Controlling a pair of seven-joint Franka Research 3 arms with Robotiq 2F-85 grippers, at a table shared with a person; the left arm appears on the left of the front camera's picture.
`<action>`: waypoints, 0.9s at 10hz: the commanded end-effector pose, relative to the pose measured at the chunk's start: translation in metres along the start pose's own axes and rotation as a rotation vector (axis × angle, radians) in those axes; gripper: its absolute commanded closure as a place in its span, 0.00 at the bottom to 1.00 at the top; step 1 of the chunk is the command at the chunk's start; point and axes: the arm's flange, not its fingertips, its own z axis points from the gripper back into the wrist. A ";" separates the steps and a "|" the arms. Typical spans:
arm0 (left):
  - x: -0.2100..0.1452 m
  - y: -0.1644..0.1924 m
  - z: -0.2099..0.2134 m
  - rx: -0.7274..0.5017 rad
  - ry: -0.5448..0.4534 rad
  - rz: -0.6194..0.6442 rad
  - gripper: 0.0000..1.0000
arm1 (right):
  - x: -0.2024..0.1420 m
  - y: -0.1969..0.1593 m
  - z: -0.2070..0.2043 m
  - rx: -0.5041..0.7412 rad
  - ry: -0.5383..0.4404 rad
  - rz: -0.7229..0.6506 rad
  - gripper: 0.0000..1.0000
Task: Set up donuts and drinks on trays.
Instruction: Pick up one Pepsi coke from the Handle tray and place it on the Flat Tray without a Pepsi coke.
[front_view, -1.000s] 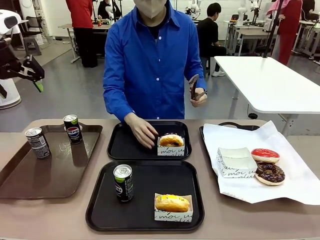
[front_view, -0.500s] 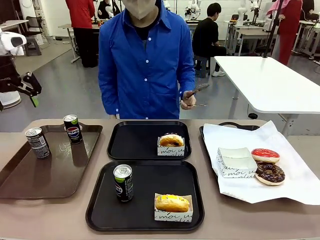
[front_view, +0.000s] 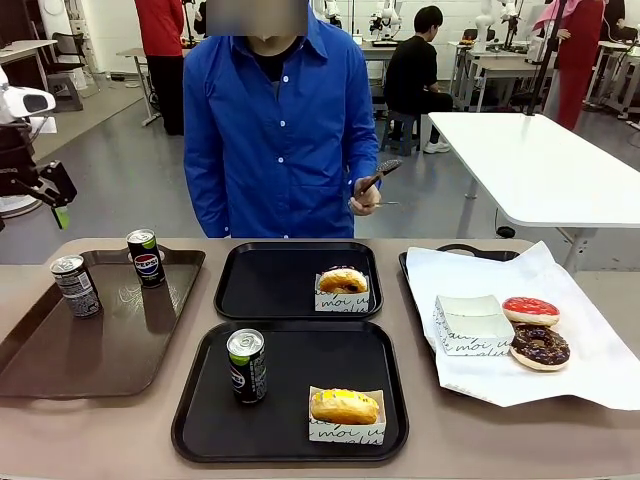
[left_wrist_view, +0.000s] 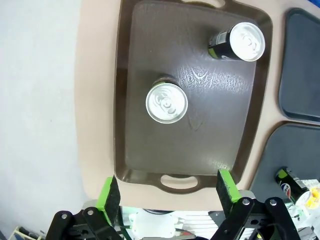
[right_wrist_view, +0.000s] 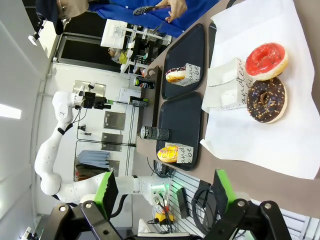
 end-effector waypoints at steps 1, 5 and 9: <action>0.005 0.008 -0.012 -0.023 -0.009 -0.042 0.00 | 0.000 -0.001 0.000 0.014 -0.002 0.012 0.00; 0.005 0.009 -0.046 -0.066 -0.100 -0.070 0.00 | 0.000 -0.001 0.000 0.014 -0.002 0.012 0.00; 0.007 0.007 -0.045 -0.042 -0.096 -0.035 0.00 | 0.000 -0.001 0.000 0.014 -0.002 0.012 0.00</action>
